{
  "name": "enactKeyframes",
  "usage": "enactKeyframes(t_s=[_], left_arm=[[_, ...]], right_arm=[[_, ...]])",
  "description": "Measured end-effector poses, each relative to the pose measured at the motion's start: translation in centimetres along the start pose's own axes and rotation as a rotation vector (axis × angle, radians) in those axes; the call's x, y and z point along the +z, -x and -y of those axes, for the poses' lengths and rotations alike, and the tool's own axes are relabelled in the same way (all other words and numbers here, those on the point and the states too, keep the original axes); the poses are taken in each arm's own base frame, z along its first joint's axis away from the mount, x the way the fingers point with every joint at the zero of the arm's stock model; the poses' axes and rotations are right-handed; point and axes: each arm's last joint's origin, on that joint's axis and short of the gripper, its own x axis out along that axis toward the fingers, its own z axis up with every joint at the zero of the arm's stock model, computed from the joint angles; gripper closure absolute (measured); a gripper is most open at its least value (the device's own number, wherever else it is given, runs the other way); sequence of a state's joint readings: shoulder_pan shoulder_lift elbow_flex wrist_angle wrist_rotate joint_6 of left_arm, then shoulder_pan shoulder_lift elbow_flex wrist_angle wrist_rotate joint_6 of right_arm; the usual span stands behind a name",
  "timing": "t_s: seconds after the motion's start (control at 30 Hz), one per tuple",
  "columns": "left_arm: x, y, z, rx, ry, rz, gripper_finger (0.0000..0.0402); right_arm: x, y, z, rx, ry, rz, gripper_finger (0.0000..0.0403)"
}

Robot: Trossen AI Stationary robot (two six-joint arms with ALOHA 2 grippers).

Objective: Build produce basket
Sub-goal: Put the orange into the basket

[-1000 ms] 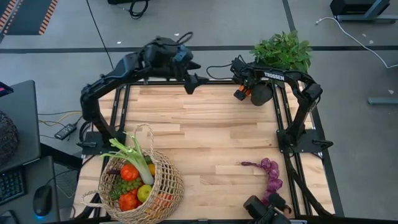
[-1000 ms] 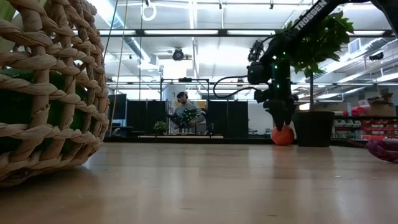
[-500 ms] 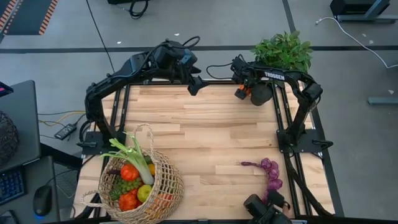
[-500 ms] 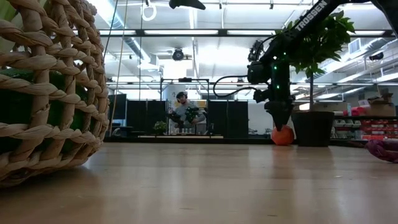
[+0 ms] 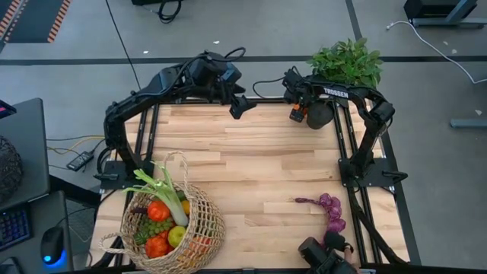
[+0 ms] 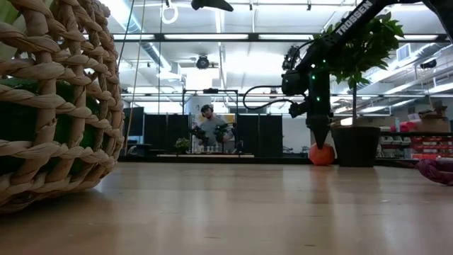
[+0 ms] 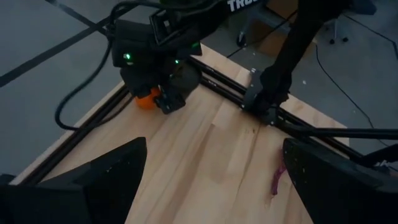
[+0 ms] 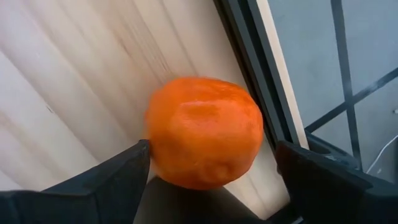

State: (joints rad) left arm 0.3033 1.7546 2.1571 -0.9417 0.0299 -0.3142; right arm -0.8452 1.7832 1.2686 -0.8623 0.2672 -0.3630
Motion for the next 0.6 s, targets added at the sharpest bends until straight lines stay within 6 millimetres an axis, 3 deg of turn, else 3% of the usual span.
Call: enactKeyframes(t_s=[0.6], left_arm=[[-0.5,0.0,0.2,0.004,0.012,-0.041,0.0021]], right_arm=[[-1.0,-1.1,-1.5,0.012,0.098,-0.063,0.0055]])
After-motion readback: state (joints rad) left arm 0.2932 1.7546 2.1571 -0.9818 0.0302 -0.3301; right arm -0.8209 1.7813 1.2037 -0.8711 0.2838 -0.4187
